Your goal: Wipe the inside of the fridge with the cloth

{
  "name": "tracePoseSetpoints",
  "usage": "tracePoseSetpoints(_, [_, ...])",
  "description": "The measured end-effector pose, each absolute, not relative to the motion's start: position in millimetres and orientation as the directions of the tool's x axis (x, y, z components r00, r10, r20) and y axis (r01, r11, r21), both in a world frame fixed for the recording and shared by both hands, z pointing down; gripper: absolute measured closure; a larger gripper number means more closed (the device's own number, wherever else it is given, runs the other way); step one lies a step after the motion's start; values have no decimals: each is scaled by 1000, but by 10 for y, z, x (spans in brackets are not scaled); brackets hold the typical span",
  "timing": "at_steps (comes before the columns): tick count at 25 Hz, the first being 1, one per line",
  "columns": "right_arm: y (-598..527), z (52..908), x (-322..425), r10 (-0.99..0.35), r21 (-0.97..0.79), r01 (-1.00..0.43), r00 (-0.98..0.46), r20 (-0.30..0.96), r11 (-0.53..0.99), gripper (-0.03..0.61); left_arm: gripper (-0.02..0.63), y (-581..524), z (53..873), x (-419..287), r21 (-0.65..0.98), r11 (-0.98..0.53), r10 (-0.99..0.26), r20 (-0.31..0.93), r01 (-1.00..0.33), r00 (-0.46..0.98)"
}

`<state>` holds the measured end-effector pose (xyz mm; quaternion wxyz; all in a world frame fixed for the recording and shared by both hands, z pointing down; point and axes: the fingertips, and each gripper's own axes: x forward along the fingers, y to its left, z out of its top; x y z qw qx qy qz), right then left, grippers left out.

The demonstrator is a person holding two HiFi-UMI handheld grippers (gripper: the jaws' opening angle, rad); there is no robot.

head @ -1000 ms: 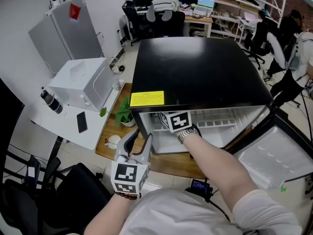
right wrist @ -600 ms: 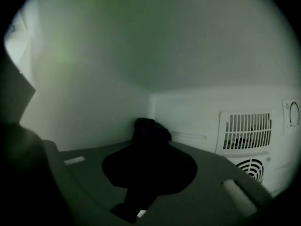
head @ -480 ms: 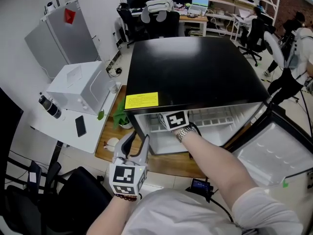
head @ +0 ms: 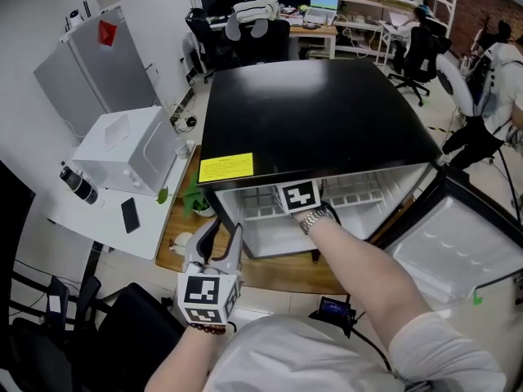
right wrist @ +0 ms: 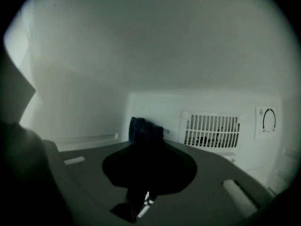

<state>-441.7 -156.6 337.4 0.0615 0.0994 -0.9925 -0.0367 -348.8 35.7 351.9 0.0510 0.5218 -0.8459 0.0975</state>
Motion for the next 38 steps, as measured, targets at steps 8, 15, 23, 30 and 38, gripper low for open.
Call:
tracePoseSetpoints(8, [-1840,3384,-4235,-275,98,-264,-954,123,959,518,459,342,3525,-3502,-111,428,-877,188,-897,-442])
tracePoseSetpoints(15, [-1957,3368,-4115,-308,130,-293,-944,117,947,518,451,332,3527,-3512,-109,418,-884,183,-902,-431])
tracePoseSetpoints(23, [-2036,3313,-3933,-357,158,-339,-928,104,927,518,445,327,3528,-3489,-99,394,-896,182,-914,-406])
tracePoseSetpoints(30, [-2204,3313,-3777,-391,163,-371,-913,116,914,518,436,323,3530,-3482,-77,406,-892,184,-911,-413])
tracePoseSetpoints(38, [-2533,3335,-3577,-440,148,-421,-888,135,895,518,426,314,3522,-3488,-52,453,-869,198,-890,-453])
